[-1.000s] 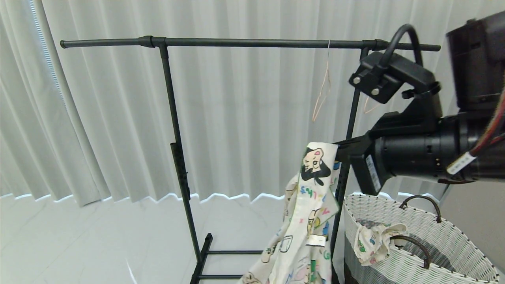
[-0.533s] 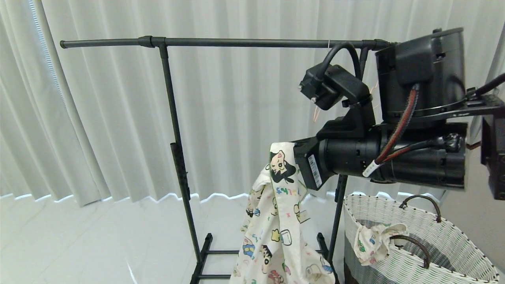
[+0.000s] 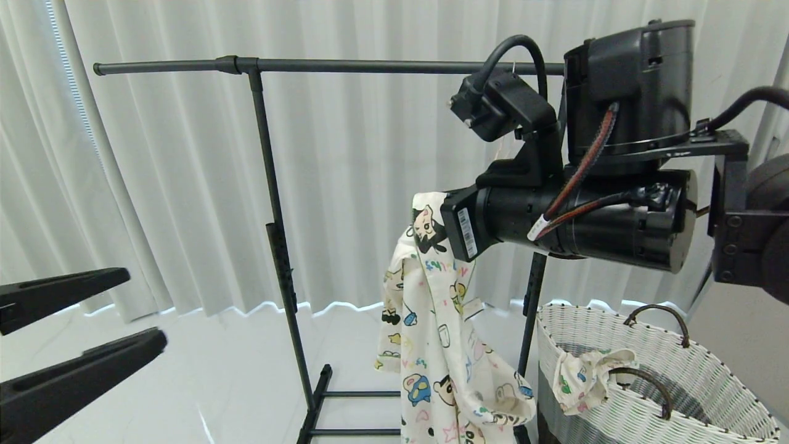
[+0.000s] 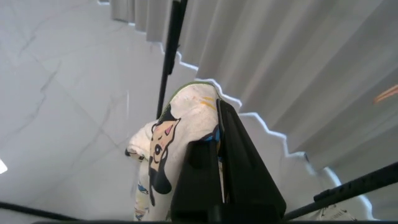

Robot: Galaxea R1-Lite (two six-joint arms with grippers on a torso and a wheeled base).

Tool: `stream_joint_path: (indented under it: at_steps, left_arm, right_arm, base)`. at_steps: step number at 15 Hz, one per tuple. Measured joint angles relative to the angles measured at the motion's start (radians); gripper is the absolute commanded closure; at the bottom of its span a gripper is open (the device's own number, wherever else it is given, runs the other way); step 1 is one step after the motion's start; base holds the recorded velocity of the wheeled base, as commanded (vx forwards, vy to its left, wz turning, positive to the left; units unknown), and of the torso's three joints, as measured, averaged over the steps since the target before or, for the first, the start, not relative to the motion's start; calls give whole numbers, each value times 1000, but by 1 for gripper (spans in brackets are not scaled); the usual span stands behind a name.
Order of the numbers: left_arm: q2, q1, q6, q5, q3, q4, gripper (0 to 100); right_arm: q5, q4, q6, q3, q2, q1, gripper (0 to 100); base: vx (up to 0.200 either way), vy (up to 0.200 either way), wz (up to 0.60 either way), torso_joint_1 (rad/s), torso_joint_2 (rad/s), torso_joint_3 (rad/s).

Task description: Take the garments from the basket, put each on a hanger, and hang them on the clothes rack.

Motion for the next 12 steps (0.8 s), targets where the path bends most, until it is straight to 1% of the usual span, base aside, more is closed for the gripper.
stream_joint_path:
  at_steps: [1, 2, 4, 5, 6, 7, 8, 9, 10, 12]
  left_arm:
    - [44, -40, -4, 27, -16, 0, 0]
    - [92, -95, -20, 74, -33, 0, 0]
    - [176, -215, -101, 182, -78, -3, 0]
    - [222, -297, -160, 269, -110, -5, 0]
    - [269, -377, -201, 374, -135, -6, 0]
    - [310, -444, -224, 451, -149, -6, 0]
    - [345, -499, -237, 495, -154, -6, 0]
    - [373, -546, -243, 506, -154, -6, 0]
    - [404, -574, -246, 513, -153, -7, 0]
    - [460, -590, -248, 520, -150, -10, 0]
  right_arm:
    - [0, -1, 0, -25, 12, -2, 100]
    - [0, 0, 0, -57, 27, -3, 100]
    - [0, 1, 0, -118, 60, -3, 100]
    - [1, 1, 0, -144, 76, -3, 100]
    - [1, 3, 0, -161, 90, -3, 100]
    - [1, 3, 0, -170, 99, -3, 100]
    - [1, 3, 0, -174, 105, -1, 100]
    - [1, 2, 0, -176, 109, 0, 100]
    - [1, 2, 0, -179, 112, 5, 100]
    - [1, 2, 0, -185, 113, 17, 100]
  base:
    - [0, 0, 0, 0, 0, 0]
    - [0, 0, 0, 0, 0, 0]
    - [0, 0, 0, 0, 0, 0]
    - [0, 0, 0, 0, 0, 0]
    - [0, 0, 0, 0, 0, 0]
    - [0, 0, 0, 0, 0, 0]
    - [0, 0, 0, 0, 0, 0]
    - [0, 0, 0, 0, 0, 0]
    - [0, 0, 0, 0, 0, 0]
    - [0, 0, 0, 0, 0, 0]
